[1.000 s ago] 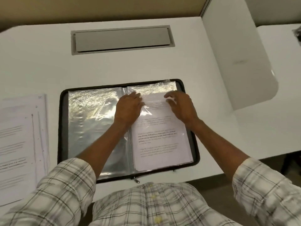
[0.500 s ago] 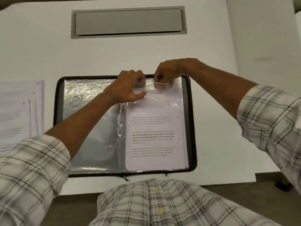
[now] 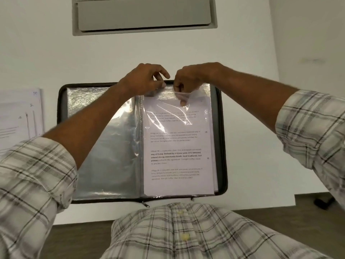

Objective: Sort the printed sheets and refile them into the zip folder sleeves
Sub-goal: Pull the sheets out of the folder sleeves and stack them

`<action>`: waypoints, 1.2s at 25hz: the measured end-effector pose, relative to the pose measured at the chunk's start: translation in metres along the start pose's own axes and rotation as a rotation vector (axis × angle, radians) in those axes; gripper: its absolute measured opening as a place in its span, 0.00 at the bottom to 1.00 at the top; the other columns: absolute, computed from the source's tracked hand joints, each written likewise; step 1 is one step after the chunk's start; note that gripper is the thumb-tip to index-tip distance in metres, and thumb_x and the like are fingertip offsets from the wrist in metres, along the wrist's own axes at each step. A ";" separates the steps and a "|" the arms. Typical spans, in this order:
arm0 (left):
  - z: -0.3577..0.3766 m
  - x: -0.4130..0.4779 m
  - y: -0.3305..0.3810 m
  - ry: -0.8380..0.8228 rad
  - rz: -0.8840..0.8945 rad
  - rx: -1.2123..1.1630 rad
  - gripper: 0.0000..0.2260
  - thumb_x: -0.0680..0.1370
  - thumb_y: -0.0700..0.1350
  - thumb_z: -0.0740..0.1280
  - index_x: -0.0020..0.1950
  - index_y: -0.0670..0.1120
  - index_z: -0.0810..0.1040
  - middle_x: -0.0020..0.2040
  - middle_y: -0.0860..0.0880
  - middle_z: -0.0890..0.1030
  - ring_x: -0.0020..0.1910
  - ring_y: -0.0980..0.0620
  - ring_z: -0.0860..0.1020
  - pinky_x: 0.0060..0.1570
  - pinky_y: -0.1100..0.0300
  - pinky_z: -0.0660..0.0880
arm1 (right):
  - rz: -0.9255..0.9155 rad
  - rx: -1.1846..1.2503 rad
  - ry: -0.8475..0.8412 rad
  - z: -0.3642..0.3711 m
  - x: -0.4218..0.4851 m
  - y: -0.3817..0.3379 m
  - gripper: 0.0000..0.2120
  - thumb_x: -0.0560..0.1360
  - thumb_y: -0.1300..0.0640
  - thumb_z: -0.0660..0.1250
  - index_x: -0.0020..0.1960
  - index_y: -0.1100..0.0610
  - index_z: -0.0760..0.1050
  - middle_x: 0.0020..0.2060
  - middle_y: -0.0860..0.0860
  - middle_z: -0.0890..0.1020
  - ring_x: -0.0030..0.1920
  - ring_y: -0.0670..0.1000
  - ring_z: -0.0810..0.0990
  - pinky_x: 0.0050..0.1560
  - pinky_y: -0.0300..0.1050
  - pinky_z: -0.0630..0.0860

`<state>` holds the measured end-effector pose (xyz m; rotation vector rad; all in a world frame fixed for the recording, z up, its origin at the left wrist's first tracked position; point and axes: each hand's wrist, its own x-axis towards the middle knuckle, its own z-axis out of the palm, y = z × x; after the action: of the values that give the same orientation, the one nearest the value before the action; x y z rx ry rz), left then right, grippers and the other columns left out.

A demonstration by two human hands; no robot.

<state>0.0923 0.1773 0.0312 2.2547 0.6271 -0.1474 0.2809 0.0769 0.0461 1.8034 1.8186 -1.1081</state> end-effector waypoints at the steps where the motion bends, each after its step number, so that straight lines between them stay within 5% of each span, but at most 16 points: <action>1: 0.000 0.001 -0.001 -0.016 0.004 -0.012 0.13 0.78 0.43 0.74 0.63 0.48 0.82 0.49 0.51 0.86 0.36 0.66 0.77 0.42 0.66 0.71 | -0.008 0.014 0.041 -0.001 0.000 -0.001 0.04 0.73 0.51 0.76 0.45 0.46 0.81 0.38 0.43 0.80 0.46 0.52 0.79 0.47 0.46 0.76; 5: -0.006 0.008 -0.006 -0.076 -0.005 -0.083 0.17 0.76 0.41 0.77 0.63 0.47 0.82 0.48 0.50 0.88 0.34 0.64 0.78 0.43 0.71 0.73 | -0.006 0.090 0.058 -0.008 0.002 -0.004 0.13 0.66 0.41 0.81 0.48 0.43 0.86 0.40 0.41 0.83 0.47 0.49 0.79 0.51 0.47 0.76; 11: -0.011 0.008 -0.003 -0.173 -0.012 -0.131 0.17 0.76 0.40 0.77 0.63 0.47 0.82 0.47 0.51 0.88 0.45 0.58 0.84 0.54 0.61 0.76 | 0.088 -0.110 -0.073 -0.009 0.011 -0.013 0.11 0.72 0.47 0.78 0.49 0.51 0.84 0.38 0.46 0.80 0.39 0.51 0.75 0.42 0.45 0.72; 14: -0.010 0.009 -0.001 -0.200 0.015 -0.048 0.13 0.75 0.41 0.77 0.59 0.49 0.85 0.47 0.52 0.88 0.41 0.61 0.82 0.47 0.69 0.74 | 0.143 -0.221 0.005 -0.010 0.008 -0.017 0.08 0.74 0.47 0.73 0.46 0.51 0.81 0.37 0.47 0.79 0.36 0.52 0.76 0.38 0.44 0.71; 18: 0.000 0.008 0.012 -0.194 0.026 0.204 0.10 0.73 0.48 0.78 0.53 0.55 0.87 0.44 0.54 0.85 0.42 0.54 0.80 0.46 0.60 0.74 | 0.126 -0.381 0.060 -0.004 0.001 -0.021 0.10 0.76 0.45 0.68 0.41 0.50 0.75 0.36 0.48 0.77 0.33 0.50 0.74 0.34 0.43 0.65; 22: 0.018 0.010 0.018 -0.117 0.040 0.342 0.17 0.67 0.61 0.81 0.49 0.55 0.82 0.46 0.56 0.77 0.46 0.54 0.75 0.46 0.57 0.66 | 0.099 -0.400 0.156 0.004 -0.008 -0.013 0.09 0.77 0.49 0.65 0.40 0.50 0.73 0.39 0.50 0.79 0.33 0.52 0.73 0.35 0.44 0.66; 25: 0.016 0.017 0.018 -0.046 -0.022 0.250 0.22 0.67 0.58 0.82 0.55 0.52 0.81 0.51 0.52 0.76 0.50 0.52 0.75 0.47 0.55 0.70 | 0.123 -0.269 0.200 -0.004 -0.016 -0.001 0.17 0.68 0.40 0.77 0.42 0.49 0.74 0.40 0.48 0.79 0.39 0.53 0.76 0.39 0.46 0.66; 30: 0.004 0.027 0.011 -0.046 -0.076 0.165 0.18 0.73 0.55 0.78 0.61 0.51 0.83 0.52 0.52 0.80 0.50 0.52 0.78 0.53 0.56 0.75 | 0.132 0.038 0.443 -0.002 -0.018 0.035 0.24 0.66 0.37 0.78 0.54 0.49 0.77 0.50 0.45 0.78 0.55 0.53 0.78 0.47 0.47 0.67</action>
<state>0.1210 0.1787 0.0279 2.3787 0.6985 -0.2978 0.3175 0.0623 0.0504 2.2951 1.8776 -0.7384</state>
